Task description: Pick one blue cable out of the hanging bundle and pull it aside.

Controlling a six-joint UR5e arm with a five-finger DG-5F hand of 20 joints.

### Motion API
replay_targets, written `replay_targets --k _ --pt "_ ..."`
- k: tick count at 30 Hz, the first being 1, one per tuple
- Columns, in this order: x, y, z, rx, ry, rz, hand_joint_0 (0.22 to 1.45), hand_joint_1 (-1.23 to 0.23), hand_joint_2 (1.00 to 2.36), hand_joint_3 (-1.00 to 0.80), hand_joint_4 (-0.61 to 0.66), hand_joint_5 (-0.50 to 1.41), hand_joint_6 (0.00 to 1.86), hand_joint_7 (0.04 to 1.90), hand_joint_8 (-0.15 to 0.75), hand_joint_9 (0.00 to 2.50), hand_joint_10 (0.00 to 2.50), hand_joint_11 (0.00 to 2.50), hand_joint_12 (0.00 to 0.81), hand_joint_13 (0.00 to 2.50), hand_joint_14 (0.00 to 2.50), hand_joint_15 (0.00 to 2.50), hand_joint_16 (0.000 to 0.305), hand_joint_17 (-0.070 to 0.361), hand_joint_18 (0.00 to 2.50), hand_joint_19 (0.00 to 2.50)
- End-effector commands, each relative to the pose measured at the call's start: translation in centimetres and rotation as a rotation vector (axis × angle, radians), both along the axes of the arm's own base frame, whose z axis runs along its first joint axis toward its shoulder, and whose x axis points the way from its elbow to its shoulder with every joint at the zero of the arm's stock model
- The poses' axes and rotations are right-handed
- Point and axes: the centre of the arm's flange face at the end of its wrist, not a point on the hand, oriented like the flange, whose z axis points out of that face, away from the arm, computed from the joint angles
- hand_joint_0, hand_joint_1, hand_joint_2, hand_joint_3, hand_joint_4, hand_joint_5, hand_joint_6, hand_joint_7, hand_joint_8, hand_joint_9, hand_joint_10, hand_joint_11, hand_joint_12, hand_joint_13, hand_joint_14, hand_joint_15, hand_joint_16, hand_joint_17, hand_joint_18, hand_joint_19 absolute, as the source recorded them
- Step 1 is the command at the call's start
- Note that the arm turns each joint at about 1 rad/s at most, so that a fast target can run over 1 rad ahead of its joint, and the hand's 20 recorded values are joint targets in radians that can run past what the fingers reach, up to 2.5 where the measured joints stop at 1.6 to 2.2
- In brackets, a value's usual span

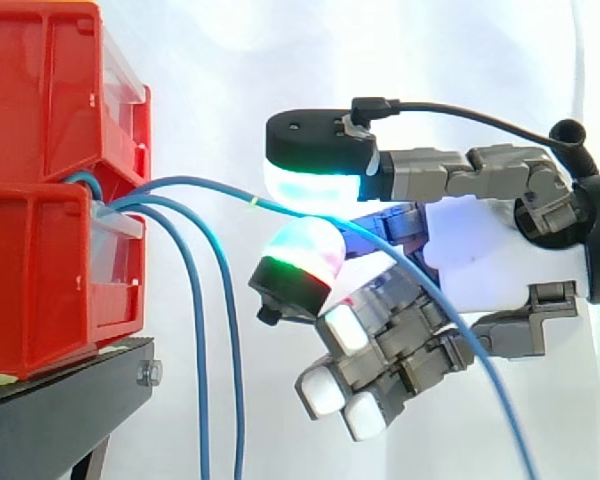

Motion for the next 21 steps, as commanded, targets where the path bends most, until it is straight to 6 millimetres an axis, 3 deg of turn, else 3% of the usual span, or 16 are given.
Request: replay_targets --k 1,7,11,17,21 --pt "0.10 0.02 0.05 0.002 -0.010 0.000 0.57 -0.79 1.01 -0.06 0.20 -0.11 0.91 1.41 0.368 1.10 0.01 0.65 0.452 0.89 0.02 0.62 0.066 0.148 0.77 0.57" --pt "0.35 -0.15 0.30 0.000 -0.031 -0.001 0.57 -0.76 1.01 -0.20 0.25 -0.13 0.91 1.40 0.332 1.03 0.02 0.65 0.425 0.82 0.02 0.62 0.058 0.131 0.69 0.60" --pt "0.74 -0.42 0.63 -0.014 -0.063 -0.005 0.49 -0.67 1.00 -0.49 0.24 -0.13 0.91 1.36 0.328 1.02 0.02 0.66 0.423 0.81 0.02 0.62 0.058 0.131 0.66 0.62" --pt "0.75 -0.65 0.60 -0.047 -0.056 -0.007 0.42 -0.46 1.00 -0.50 0.22 -0.13 0.89 1.34 0.362 1.01 0.01 0.63 0.455 0.82 0.02 0.60 0.066 0.148 0.67 0.61" --pt "0.78 -0.88 0.67 -0.047 -0.057 -0.010 0.51 -0.37 1.00 -0.47 0.21 -0.13 0.88 1.37 0.328 0.99 0.01 0.63 0.420 0.79 0.02 0.61 0.058 0.131 0.60 0.66"
